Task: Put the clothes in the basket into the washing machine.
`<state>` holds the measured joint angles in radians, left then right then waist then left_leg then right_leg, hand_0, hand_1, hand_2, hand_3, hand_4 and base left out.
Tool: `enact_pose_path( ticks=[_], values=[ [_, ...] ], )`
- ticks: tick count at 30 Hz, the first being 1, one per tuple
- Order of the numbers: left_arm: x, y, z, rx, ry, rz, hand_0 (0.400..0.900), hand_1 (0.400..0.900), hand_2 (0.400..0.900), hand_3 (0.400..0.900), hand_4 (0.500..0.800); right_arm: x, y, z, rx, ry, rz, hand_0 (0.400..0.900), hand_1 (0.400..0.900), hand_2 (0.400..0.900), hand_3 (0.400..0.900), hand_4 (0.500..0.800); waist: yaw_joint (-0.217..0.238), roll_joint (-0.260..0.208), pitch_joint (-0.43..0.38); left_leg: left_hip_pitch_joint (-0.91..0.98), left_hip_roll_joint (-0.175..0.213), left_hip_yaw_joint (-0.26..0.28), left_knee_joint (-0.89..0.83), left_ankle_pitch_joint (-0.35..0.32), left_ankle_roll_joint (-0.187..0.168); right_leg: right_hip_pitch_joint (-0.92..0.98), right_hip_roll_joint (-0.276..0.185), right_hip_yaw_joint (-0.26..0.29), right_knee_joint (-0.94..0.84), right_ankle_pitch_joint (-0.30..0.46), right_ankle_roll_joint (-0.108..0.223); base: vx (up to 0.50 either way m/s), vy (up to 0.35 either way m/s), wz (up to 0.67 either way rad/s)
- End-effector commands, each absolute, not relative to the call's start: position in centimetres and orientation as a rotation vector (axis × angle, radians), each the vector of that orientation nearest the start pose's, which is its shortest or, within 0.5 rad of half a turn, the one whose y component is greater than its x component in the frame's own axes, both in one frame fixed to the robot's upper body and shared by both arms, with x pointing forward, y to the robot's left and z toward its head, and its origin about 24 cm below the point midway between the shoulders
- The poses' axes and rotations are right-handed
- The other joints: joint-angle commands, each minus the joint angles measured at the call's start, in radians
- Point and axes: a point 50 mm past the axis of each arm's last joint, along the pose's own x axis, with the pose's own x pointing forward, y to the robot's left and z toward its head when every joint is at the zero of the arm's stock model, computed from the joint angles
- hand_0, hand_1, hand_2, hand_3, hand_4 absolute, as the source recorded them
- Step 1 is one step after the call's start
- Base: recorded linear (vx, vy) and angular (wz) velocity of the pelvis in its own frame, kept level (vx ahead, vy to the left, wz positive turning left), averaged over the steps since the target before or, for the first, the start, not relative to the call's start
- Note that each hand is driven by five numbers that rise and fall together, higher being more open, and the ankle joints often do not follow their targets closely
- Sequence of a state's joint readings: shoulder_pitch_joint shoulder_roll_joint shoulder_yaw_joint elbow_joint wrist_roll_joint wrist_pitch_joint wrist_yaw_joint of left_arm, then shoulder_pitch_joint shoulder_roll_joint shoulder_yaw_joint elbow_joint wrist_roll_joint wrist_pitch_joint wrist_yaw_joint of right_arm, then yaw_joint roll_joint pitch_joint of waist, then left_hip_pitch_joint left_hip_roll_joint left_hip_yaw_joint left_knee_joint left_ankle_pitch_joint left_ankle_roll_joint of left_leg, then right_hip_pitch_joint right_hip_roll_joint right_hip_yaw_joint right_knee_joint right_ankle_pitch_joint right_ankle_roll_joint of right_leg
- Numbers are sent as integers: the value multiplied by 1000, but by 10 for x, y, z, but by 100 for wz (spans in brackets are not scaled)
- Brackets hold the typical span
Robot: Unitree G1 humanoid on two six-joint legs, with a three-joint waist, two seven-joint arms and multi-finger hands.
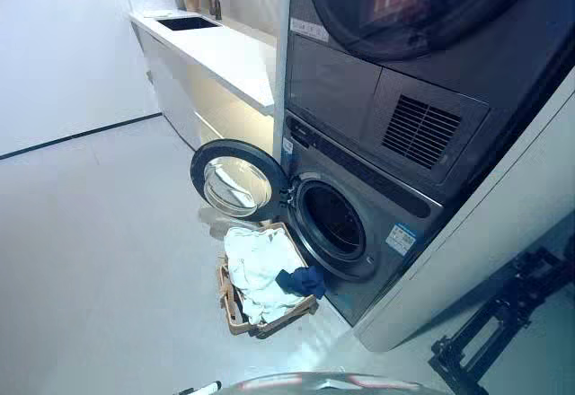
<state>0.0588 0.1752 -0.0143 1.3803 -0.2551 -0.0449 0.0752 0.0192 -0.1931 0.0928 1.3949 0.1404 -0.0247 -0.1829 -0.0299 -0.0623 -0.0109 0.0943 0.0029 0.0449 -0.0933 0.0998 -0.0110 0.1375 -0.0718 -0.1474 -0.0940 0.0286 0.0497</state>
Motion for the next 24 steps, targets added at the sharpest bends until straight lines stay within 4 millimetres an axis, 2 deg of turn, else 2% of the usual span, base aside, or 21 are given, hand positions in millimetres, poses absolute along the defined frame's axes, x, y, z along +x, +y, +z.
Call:
enact_pose_path(
  ticks=[1,24],
  values=[
    [66,213,-172,2,1312,299,900,900,900,900,800,94,-253,-157,-257,1238,-365,900,900,900,900,800,9,58,90,102,-15,-6,6,-202,-4,51,21,-5,7,-103,48,0,0,0],
    [68,215,-172,3,1308,312,900,900,900,900,800,96,-254,-157,-254,1229,-370,900,900,900,900,800,6,60,108,109,-11,-11,6,-204,-2,60,28,-6,7,-106,40,0,-8,0]
  ],
)
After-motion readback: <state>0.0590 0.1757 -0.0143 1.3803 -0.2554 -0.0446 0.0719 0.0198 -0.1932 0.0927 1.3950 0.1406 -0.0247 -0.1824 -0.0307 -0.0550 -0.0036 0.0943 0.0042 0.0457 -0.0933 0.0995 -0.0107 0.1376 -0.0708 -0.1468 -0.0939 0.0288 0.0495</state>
